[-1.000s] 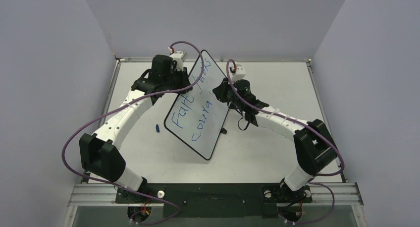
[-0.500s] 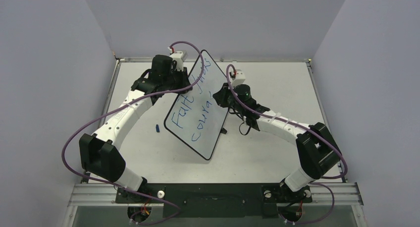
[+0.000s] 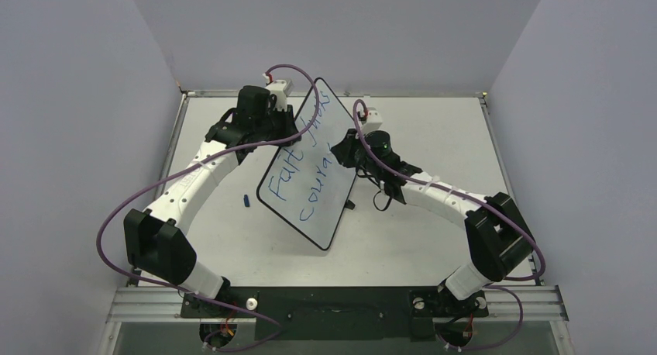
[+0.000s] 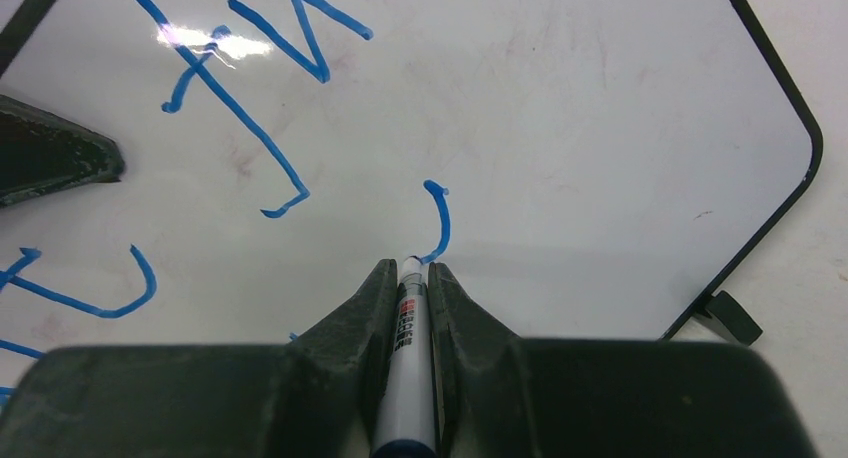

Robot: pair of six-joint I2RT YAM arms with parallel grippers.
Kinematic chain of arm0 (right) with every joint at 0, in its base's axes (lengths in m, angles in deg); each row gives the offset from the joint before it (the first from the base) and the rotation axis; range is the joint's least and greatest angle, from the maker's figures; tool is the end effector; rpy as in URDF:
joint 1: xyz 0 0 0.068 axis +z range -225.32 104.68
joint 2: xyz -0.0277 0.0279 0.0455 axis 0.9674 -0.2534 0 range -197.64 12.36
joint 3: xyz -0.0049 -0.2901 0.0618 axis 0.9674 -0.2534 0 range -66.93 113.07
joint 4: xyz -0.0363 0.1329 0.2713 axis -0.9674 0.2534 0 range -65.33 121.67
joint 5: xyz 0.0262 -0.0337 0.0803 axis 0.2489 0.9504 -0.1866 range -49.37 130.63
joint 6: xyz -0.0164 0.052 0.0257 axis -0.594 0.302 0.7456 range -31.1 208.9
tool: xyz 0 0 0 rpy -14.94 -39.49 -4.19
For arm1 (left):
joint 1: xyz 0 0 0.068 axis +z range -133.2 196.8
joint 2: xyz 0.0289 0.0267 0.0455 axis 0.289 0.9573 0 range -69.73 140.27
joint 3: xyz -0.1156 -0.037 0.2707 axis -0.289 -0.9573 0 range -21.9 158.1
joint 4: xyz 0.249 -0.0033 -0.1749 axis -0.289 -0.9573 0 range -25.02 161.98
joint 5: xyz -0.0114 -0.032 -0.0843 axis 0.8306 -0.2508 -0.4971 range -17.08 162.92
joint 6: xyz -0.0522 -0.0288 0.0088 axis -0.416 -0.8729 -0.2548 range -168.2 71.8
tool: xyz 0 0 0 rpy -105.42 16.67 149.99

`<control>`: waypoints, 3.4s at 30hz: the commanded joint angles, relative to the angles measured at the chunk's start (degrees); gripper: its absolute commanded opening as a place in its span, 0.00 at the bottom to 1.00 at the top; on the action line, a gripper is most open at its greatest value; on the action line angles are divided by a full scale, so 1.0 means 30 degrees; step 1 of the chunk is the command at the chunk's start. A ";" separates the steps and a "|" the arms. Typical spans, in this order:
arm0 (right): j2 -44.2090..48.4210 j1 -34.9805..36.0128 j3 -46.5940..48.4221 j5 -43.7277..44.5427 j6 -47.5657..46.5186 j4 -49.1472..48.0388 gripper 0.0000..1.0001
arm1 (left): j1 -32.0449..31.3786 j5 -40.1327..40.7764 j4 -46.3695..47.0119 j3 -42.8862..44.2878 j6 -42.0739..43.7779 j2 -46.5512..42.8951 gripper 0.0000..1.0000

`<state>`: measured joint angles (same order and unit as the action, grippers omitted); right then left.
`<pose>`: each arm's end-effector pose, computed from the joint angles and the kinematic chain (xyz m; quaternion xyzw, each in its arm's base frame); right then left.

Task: Write a sentence on the whiteboard

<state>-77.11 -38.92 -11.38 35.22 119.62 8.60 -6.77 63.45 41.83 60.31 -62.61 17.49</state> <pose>0.3230 0.2434 0.2535 -0.0677 0.8050 0.3570 0.4690 0.3607 -0.1655 0.3681 0.1085 0.8788 -0.2187 0.4101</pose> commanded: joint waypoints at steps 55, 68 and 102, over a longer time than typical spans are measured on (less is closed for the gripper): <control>-0.0410 0.0284 0.0581 -0.0515 0.0391 -0.0970 0.00 | 0.0123 0.1664 0.1101 0.0544 0.1992 -0.0775 0.00; 0.0177 0.0430 -0.0542 -0.0376 0.0453 -0.1159 0.00 | 0.0123 0.1663 0.1122 0.0559 0.1975 -0.0804 0.00; 0.0995 -0.0478 0.1873 0.0809 -0.0700 0.0451 0.00 | 0.0123 0.1642 0.1131 0.0544 0.1963 -0.0802 0.00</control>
<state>-73.04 -39.69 -9.11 36.88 118.09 11.55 -6.84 63.47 41.85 60.31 -62.59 17.31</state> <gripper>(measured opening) 0.103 0.171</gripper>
